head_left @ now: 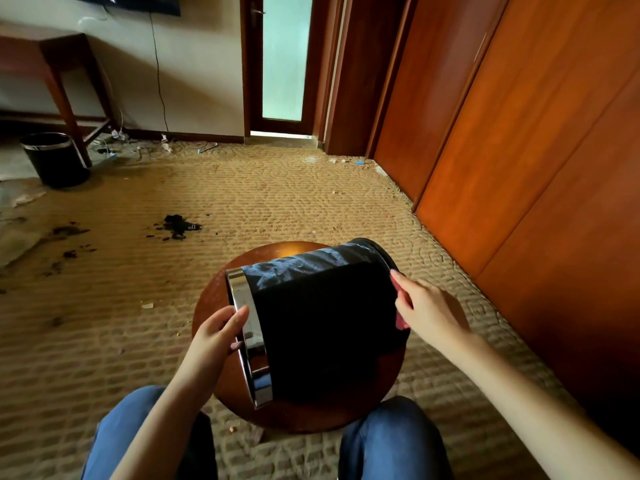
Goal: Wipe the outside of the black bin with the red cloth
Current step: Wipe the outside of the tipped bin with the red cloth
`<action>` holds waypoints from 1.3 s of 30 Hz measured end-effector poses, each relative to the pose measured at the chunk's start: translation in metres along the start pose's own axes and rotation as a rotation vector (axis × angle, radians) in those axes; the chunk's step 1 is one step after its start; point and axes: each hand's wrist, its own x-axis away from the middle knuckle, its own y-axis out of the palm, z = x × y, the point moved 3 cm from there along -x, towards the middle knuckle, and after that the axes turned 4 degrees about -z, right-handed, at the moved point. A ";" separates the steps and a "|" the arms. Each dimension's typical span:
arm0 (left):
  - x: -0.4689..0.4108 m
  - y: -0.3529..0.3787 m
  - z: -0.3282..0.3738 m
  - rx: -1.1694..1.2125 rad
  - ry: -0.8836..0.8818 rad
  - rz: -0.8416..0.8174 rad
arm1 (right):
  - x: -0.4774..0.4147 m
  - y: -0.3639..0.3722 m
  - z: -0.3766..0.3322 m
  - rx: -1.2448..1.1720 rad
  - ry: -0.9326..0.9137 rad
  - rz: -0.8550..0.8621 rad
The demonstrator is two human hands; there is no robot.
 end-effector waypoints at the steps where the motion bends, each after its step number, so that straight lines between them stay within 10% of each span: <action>1: 0.000 -0.001 -0.001 -0.003 -0.004 0.003 | 0.003 -0.001 0.004 -0.046 -0.012 0.018; 18: -0.007 -0.002 -0.004 0.013 -0.032 0.020 | 0.000 -0.025 0.042 -0.368 0.324 0.198; 33: -0.005 -0.002 0.003 0.031 -0.022 -0.025 | 0.018 -0.060 0.052 0.215 0.164 0.370; 39: -0.004 -0.002 -0.001 0.053 -0.031 -0.007 | -0.001 -0.027 0.018 -0.278 0.138 0.299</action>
